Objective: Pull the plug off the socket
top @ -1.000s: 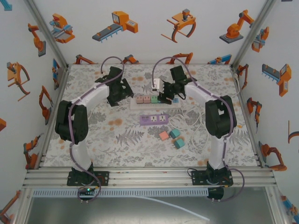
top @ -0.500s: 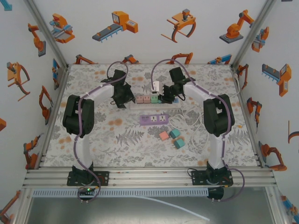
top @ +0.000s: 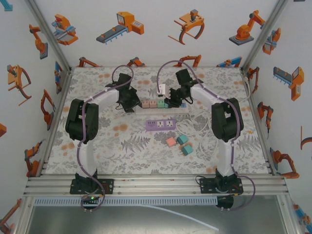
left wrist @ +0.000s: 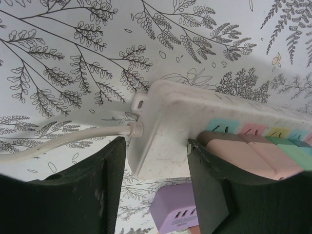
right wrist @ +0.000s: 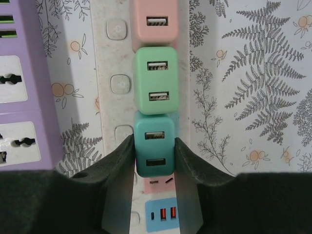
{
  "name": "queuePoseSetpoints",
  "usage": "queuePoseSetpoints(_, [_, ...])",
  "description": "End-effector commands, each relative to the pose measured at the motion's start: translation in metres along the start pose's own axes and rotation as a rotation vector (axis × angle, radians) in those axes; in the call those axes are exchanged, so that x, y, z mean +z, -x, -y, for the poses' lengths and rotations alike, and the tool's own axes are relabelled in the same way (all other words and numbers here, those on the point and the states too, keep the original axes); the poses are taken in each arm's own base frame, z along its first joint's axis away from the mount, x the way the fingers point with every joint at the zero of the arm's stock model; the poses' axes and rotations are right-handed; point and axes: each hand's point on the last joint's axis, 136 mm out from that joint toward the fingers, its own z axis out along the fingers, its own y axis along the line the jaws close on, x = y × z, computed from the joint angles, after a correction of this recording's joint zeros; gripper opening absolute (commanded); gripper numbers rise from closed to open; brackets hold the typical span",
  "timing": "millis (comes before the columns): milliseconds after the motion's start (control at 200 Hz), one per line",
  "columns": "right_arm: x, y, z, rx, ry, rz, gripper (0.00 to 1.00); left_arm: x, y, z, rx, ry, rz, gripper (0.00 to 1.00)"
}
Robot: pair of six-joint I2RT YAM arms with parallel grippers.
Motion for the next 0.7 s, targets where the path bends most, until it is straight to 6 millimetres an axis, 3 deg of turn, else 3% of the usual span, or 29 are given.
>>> queuePoseSetpoints(0, [-0.005,0.033,-0.001,-0.008,0.029,0.091,0.00,0.011,-0.017,-0.020,-0.025,0.055,-0.045,0.51])
queuePoseSetpoints(225, [-0.014,0.049,0.000,0.022,0.043,0.161,0.00,0.014,-0.021,-0.025,-0.033,0.067,-0.054,0.50])
queuePoseSetpoints(696, [-0.016,0.031,0.023,0.141,0.015,0.165,0.00,0.013,-0.021,-0.039,-0.017,0.119,-0.041,0.49])
